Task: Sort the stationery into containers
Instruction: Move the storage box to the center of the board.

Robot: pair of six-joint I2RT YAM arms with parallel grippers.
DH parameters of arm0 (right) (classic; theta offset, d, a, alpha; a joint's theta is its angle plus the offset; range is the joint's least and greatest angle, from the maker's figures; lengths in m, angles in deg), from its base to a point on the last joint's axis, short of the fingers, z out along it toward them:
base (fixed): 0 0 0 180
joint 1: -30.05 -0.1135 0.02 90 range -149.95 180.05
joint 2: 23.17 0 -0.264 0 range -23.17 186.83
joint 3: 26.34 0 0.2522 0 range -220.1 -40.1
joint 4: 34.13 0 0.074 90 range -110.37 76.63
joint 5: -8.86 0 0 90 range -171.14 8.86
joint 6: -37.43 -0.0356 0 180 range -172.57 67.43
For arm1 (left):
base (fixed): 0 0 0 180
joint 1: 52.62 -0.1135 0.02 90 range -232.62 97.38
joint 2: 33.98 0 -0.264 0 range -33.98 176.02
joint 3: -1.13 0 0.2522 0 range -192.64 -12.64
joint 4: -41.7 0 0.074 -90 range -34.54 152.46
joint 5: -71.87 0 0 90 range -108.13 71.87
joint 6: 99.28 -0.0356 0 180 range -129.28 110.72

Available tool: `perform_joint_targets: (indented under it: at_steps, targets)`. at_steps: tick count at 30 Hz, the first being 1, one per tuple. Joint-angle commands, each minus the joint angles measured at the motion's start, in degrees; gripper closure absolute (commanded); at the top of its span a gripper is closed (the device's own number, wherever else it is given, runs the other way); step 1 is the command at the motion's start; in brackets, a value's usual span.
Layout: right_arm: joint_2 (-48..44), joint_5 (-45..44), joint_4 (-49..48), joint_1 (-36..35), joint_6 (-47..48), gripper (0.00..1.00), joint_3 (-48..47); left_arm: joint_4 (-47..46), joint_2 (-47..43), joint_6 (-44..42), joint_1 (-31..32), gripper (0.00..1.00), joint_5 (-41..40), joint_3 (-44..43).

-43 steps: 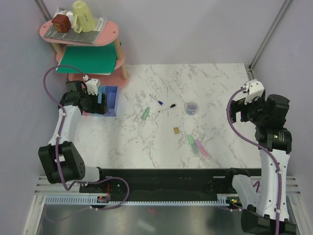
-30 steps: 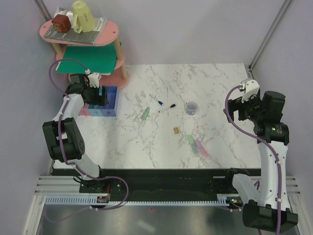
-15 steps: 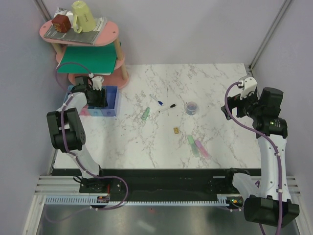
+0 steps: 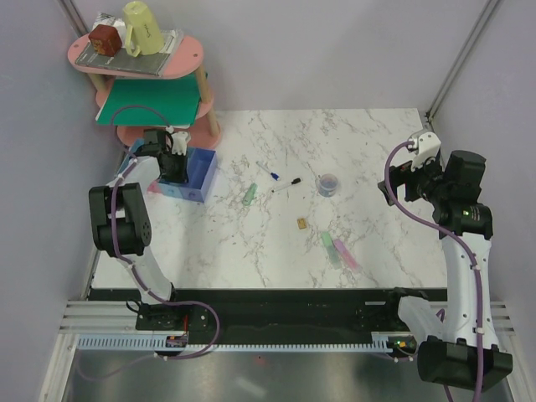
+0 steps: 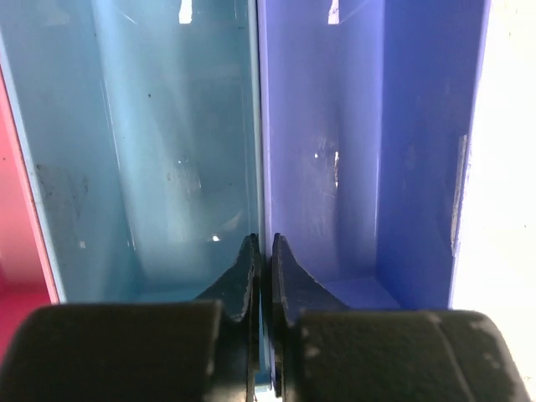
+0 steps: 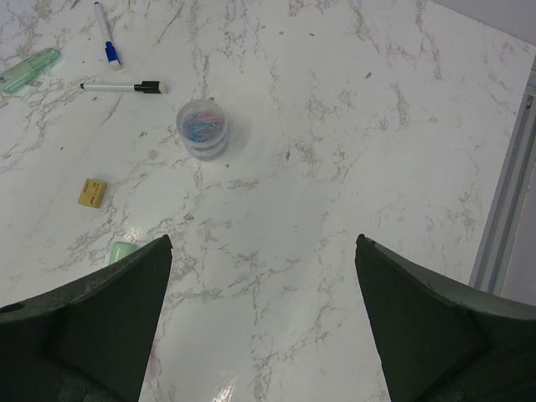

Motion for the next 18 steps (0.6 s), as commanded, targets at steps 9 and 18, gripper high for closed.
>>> perform_joint_targets:
  at_steps: [9,18]
  targets:
    - [-1.5,1.5,-1.2,-0.2,-0.3,0.02,0.2,4.7,-1.9,4.7,8.1,0.98,7.0,-2.2]
    - [-2.1,1.7,-0.5,-0.3,-0.1,0.02,0.3,5.9,-4.5,8.7,12.5,0.98,11.1,-2.8]
